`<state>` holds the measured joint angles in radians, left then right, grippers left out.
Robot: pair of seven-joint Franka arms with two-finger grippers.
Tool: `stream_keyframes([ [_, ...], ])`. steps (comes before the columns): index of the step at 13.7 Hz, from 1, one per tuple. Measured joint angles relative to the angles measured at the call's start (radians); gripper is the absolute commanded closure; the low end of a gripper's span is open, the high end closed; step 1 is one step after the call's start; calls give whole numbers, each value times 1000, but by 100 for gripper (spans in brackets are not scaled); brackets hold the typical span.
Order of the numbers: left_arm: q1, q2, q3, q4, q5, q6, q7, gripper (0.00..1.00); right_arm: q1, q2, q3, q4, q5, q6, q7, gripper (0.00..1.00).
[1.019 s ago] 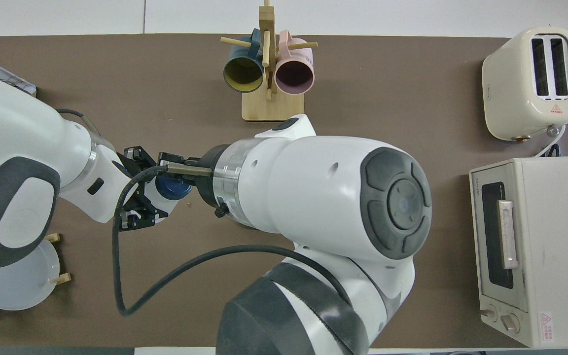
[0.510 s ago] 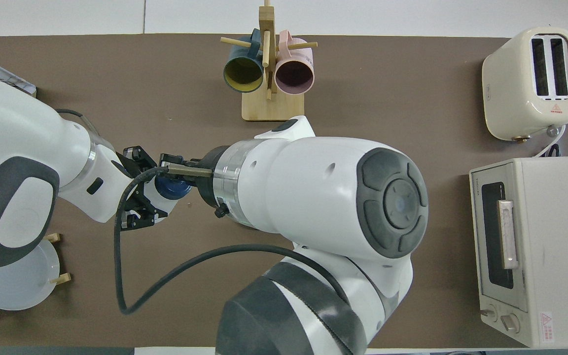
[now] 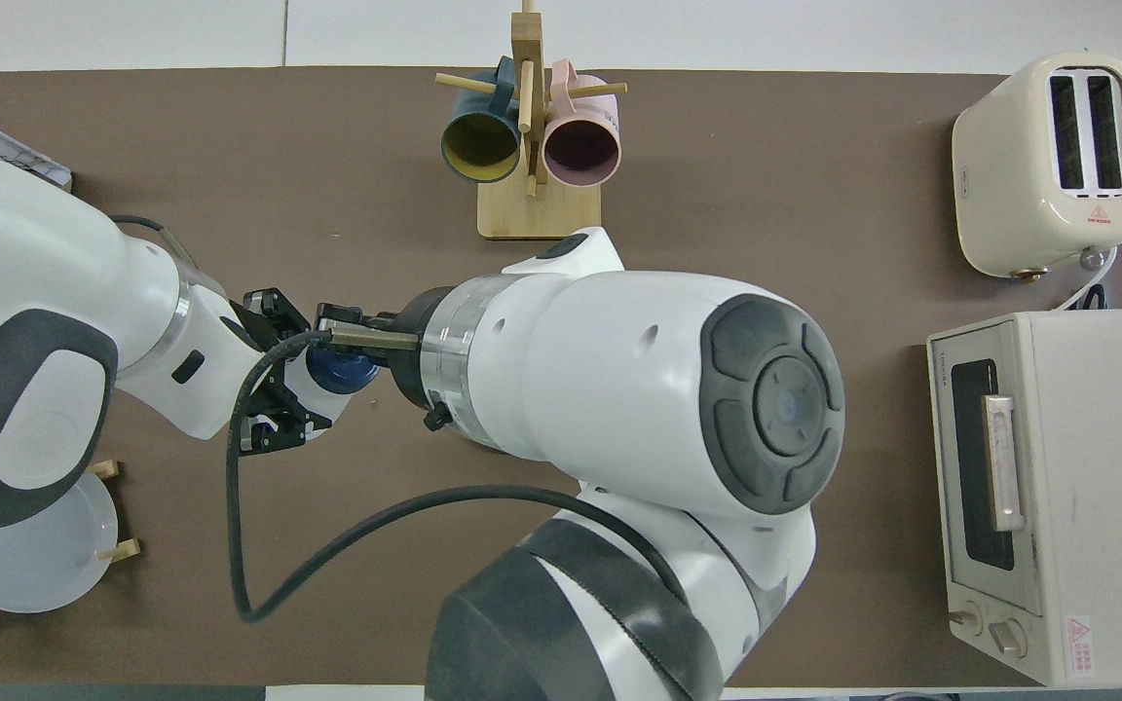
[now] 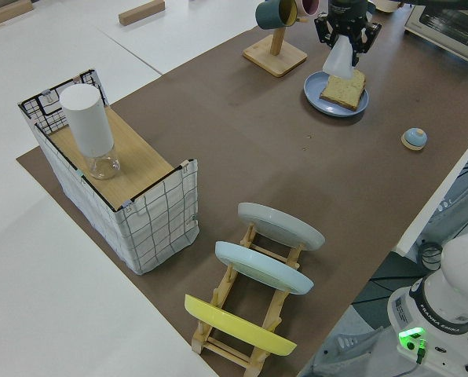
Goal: Put bread on plate and add seasoning
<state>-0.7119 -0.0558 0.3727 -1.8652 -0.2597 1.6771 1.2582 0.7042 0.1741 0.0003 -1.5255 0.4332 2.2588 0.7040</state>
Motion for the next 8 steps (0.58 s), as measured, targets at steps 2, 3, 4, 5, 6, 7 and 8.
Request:
stream_keyframes([
  [2,0,0,-1,0,0,0,-1,100,1,0,1,1,-13,0,0,79],
  [3,0,0,-1,0,0,0,-1,100,1,0,1,1,-19,1,0,79],
  [4,0,0,-1,0,0,0,-1,100,1,0,2,2,-22,1,0,79],
  [5,0,0,-1,0,0,0,-1,100,1,0,2,2,-24,2,0,79],
  [6,0,0,-1,0,0,0,-1,100,1,0,2,2,-24,2,0,79],
  [7,0,0,-1,0,0,0,-1,100,1,0,2,2,-25,2,0,81],
  [8,0,0,-1,0,0,0,-2,100,1,0,2,2,-25,3,0,90],
])
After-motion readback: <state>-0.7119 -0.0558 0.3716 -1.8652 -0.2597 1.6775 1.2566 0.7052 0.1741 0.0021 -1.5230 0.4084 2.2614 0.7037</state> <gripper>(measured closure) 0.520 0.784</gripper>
